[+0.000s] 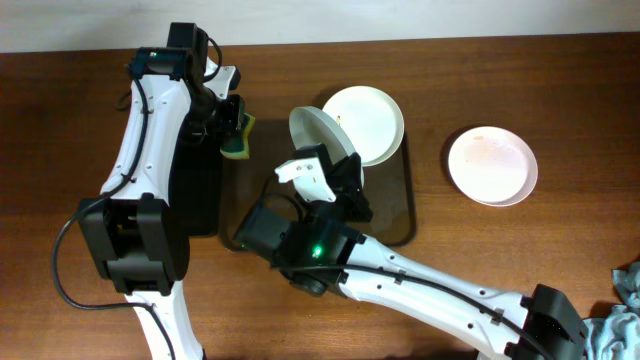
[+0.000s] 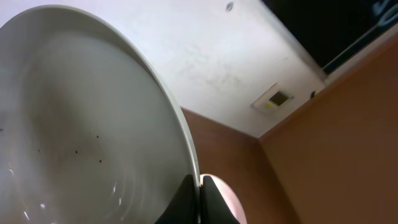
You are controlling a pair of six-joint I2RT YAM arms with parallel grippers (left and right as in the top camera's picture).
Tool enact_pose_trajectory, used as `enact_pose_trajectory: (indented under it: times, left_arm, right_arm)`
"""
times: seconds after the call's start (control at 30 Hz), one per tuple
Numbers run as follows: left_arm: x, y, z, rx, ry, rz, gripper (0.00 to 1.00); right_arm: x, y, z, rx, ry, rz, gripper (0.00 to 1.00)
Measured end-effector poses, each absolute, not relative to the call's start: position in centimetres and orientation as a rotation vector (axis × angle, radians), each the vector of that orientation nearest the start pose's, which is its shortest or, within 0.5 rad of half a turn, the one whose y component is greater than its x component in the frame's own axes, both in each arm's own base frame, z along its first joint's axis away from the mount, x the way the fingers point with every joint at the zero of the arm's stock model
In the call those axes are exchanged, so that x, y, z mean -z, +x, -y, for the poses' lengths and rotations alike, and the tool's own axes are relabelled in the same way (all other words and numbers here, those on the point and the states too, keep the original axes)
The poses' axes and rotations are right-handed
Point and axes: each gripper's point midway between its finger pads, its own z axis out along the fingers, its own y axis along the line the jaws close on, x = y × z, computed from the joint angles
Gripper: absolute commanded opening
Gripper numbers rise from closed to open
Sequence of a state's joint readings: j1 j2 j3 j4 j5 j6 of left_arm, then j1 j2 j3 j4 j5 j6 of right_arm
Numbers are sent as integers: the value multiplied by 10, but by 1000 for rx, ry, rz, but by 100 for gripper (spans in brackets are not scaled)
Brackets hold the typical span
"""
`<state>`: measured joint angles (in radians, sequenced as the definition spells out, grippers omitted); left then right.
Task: Clean dirty plates on tray and stack at the side
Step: 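Lift the second plate and stack it on the first plate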
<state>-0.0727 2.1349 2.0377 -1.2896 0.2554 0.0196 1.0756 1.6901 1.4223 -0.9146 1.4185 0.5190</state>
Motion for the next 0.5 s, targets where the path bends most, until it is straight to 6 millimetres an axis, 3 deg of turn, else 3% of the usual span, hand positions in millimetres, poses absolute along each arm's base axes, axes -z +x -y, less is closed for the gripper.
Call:
enact_pose_trajectory:
  times: [0.13, 0.3, 0.4, 0.5]
  left_arm:
    - [-136, 450, 76, 385, 170, -2936, 1]
    - [-136, 450, 76, 385, 170, -2936, 1]
    - [-136, 450, 76, 384, 170, -2936, 1]
    - [-136, 450, 76, 385, 170, -2936, 1]
  right_arm:
    - [-281, 311, -220, 811, -184, -1744, 4]
    - [-260, 314, -225, 703, -176, -1855, 4]
    - [-236, 330, -211, 611, -123, -2017, 4]
    - [-244, 337, -185, 454, -16, -2135, 4]
